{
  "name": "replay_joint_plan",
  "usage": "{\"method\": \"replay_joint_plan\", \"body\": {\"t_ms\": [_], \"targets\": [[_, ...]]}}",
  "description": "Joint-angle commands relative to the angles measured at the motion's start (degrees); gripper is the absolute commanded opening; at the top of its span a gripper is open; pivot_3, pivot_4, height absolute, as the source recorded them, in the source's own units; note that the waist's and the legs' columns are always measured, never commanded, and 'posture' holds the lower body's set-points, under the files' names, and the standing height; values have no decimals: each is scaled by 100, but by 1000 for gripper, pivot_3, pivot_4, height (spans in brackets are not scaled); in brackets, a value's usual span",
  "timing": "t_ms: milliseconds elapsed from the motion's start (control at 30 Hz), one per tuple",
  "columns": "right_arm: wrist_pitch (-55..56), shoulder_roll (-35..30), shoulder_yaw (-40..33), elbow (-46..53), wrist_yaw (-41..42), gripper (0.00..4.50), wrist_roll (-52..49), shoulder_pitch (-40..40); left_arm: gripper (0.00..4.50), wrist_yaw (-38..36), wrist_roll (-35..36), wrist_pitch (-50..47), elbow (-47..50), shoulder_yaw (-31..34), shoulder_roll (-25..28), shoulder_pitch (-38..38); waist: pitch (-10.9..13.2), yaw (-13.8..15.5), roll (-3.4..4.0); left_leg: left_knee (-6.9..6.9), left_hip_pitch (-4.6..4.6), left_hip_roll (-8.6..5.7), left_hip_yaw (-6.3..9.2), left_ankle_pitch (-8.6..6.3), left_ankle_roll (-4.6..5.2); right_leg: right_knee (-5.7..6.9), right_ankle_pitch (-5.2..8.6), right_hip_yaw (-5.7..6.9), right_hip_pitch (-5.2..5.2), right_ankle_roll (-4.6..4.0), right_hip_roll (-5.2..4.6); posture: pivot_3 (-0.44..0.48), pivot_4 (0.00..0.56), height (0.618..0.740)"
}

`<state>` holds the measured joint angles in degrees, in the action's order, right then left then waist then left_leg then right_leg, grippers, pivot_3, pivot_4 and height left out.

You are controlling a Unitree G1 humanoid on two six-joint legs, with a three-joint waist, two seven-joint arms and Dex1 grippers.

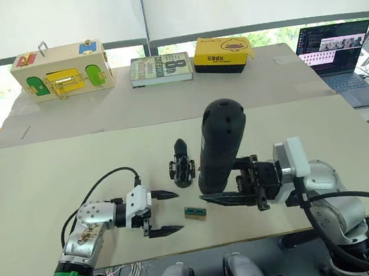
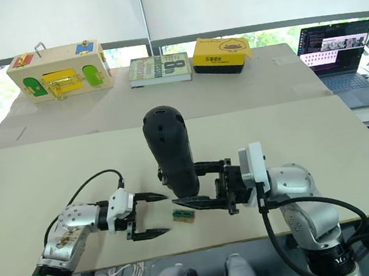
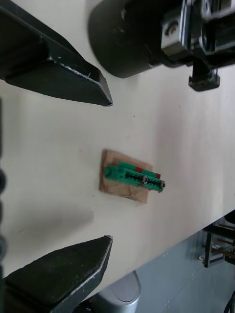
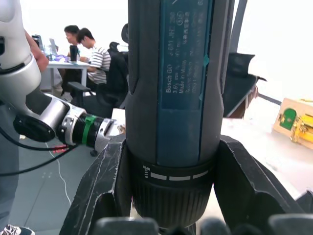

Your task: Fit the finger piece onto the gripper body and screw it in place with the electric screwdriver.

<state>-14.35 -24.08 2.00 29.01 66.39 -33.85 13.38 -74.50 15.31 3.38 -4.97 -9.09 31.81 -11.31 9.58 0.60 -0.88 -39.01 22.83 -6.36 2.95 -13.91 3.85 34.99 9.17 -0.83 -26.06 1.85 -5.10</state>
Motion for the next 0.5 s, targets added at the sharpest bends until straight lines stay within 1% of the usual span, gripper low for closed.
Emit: {"method": "replay_joint_plan", "body": {"t_ms": [33, 300, 500], "targets": [[396, -32, 68, -19, 128, 1920, -5, 96, 4500, 124, -73, 85, 120, -114, -77, -46, 0, 0, 0, 0, 0, 0, 0, 0, 0, 0, 0, 0, 0, 0, 0, 0, 150, 740], [445, 0, 320, -212, 158, 1920, -11, 201, 4500, 220, -310, 170, 41, -463, -209, 0, 0, 2, 0, 0, -2, 1, 0, 0, -1, 2, -1, 0, 1, -1, 1, 0, 150, 740], [564, 36, 491, -364, 166, 1920, 85, 206, 4500, 326, -318, -18, 54, -507, -215, -12, 0, 7, 0, 0, -7, 1, 0, 0, 0, 0, -1, 0, 3, -1, 1, 0, 150, 740]]}}
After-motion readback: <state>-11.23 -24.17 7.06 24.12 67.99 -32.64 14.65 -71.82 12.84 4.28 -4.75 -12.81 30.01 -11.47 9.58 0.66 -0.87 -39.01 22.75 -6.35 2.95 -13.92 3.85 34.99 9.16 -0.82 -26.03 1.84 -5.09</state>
